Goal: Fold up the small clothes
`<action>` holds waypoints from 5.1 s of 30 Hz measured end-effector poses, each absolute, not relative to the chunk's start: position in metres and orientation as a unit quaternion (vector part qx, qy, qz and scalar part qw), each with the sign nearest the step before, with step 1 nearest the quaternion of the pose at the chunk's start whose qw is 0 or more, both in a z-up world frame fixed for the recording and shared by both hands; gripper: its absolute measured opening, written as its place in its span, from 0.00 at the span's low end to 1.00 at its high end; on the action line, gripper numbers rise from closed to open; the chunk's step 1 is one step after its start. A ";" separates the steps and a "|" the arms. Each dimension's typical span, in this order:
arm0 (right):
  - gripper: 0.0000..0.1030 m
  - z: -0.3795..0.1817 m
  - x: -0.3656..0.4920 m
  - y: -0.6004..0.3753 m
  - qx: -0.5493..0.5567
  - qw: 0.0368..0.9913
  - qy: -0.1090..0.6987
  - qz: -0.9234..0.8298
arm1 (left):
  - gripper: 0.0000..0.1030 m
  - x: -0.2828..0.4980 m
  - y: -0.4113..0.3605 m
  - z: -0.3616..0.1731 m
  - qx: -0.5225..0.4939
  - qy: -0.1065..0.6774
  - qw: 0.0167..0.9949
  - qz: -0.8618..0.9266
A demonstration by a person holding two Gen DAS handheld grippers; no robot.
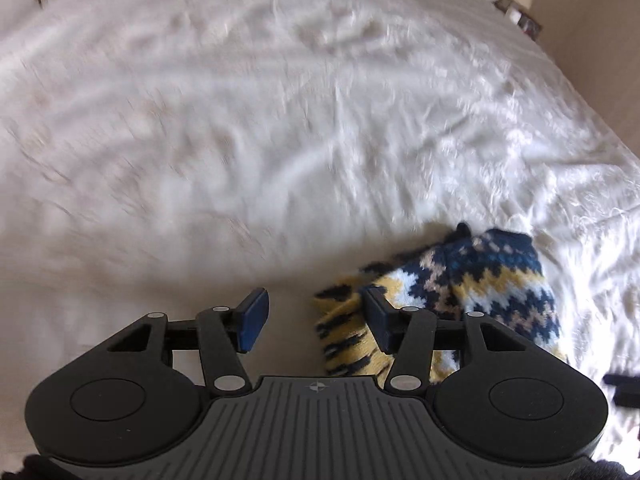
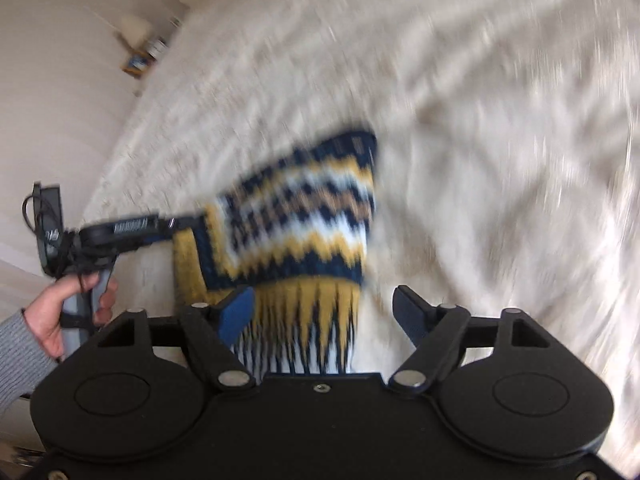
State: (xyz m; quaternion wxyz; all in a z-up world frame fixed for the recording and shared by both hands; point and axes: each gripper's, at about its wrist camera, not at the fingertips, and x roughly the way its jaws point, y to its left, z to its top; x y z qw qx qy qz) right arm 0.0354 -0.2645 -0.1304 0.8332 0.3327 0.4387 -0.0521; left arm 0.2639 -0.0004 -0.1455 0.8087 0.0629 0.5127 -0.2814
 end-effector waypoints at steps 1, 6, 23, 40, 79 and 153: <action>0.53 -0.126 0.038 -0.264 0.317 0.843 0.430 -0.053 | 0.50 0.256 0.002 -0.136 0.065 0.501 0.814 -0.285; 0.30 -0.132 0.069 -0.258 0.265 0.854 0.445 -0.051 | 0.50 0.198 -0.010 -0.119 0.074 0.481 0.804 -0.342; 0.32 -0.153 0.115 -0.219 0.155 0.859 0.479 -0.094 | 0.50 0.181 -0.009 -0.152 0.137 0.505 0.771 -0.364; 0.84 -0.151 0.030 -0.150 0.127 0.844 0.489 -0.179 | 0.57 0.147 0.025 -0.175 0.127 0.553 0.736 -0.370; 1.00 -0.019 -0.098 -0.116 0.119 0.912 0.357 -0.164 | 0.79 -0.009 0.064 0.024 0.090 0.405 0.895 -0.164; 1.00 -0.016 -0.127 -0.135 0.136 0.894 0.378 -0.197 | 0.72 -0.023 0.033 -0.023 0.128 0.532 0.818 -0.178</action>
